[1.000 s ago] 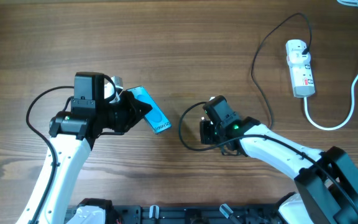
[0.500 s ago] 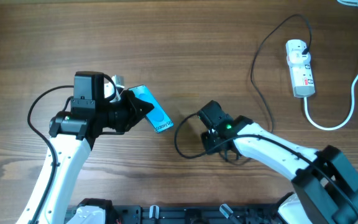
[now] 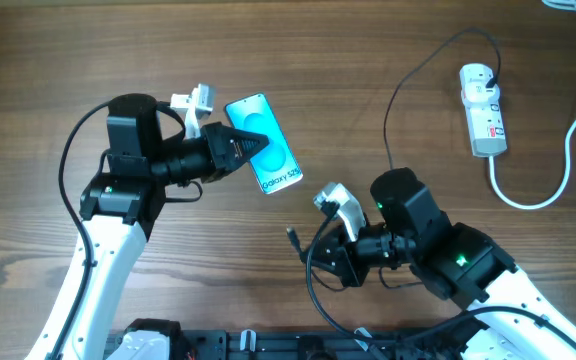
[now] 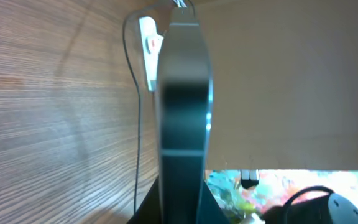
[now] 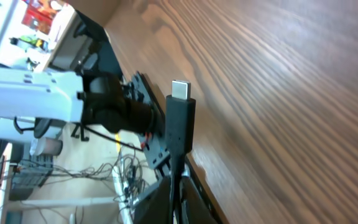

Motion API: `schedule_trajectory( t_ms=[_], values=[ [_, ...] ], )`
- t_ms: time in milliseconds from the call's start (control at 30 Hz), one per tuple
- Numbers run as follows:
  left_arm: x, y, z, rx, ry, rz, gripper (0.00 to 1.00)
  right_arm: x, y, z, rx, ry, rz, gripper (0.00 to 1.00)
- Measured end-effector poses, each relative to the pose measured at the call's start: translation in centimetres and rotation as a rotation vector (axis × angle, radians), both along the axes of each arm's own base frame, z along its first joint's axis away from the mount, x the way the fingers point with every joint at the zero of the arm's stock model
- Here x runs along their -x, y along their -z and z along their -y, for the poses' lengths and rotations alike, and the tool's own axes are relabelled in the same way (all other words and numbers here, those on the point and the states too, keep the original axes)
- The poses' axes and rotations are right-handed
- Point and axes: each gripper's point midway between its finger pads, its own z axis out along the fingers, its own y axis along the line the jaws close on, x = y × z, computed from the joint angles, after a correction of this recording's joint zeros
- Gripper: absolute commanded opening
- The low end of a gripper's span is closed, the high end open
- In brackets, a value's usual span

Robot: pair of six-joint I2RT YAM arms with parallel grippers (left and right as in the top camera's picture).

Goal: Plug charger to phone and switch on socket

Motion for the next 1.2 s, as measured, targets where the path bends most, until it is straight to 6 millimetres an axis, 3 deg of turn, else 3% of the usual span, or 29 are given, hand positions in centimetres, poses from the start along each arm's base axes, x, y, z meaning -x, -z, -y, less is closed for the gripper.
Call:
schedule_trajectory(
  t_ms=[67, 400, 1200],
  values=[
    [0.3, -0.2, 0.2, 0.01, 0.021, 0.006, 0.04, -0.5, -0.6, -0.4, -0.027, 0.0, 0.033, 0.04],
    [1.3, -0.9, 0.7, 0.029, 0.109, 0.08, 0.04, -4.4, 0.0, -0.8, 0.01, 0.139, 0.12, 0.04],
    [1.3, -0.9, 0.8, 0.029, 0.113, 0.084, 0.04, -4.3, -0.6, -1.3, -0.023, 0.134, 0.099, 0.04]
  ],
)
